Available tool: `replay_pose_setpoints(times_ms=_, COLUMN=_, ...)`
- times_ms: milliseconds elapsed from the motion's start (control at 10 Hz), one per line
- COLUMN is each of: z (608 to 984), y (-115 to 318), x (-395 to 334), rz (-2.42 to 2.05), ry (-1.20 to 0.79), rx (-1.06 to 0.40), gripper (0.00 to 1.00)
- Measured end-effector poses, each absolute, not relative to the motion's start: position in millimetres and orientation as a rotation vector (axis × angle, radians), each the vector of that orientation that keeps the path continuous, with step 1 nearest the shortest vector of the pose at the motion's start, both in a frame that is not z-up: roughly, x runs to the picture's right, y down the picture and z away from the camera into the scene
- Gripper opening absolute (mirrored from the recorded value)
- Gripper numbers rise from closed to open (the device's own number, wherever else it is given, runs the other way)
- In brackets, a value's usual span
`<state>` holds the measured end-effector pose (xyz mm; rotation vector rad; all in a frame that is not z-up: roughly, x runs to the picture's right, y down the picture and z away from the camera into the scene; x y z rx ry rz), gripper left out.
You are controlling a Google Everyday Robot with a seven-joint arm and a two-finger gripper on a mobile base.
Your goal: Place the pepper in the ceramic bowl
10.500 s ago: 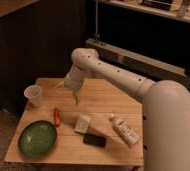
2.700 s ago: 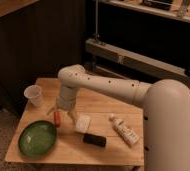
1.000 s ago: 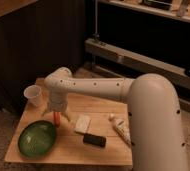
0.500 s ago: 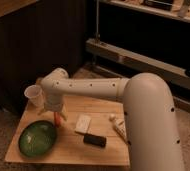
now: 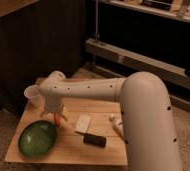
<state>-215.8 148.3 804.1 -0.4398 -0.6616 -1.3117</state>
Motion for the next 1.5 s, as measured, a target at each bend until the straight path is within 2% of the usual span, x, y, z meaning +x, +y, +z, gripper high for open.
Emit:
replay_pose_setpoints(times_ms=200, z=831.8, y=148.1, x=-214.0, rz=-1.336, ry=-0.658, rx=-0.394, gripper=0.80)
replay_pose_setpoints(times_ms=600, z=862.3, y=144.1, x=-201.5, rz=-1.319, ry=-0.742, rx=-0.316, gripper=0.80)
replay_pose_setpoints(times_ms=1500, z=869.3, y=138.1, x=-230.2, rz=-1.371, ry=-0.761, rx=-0.379, gripper=0.80)
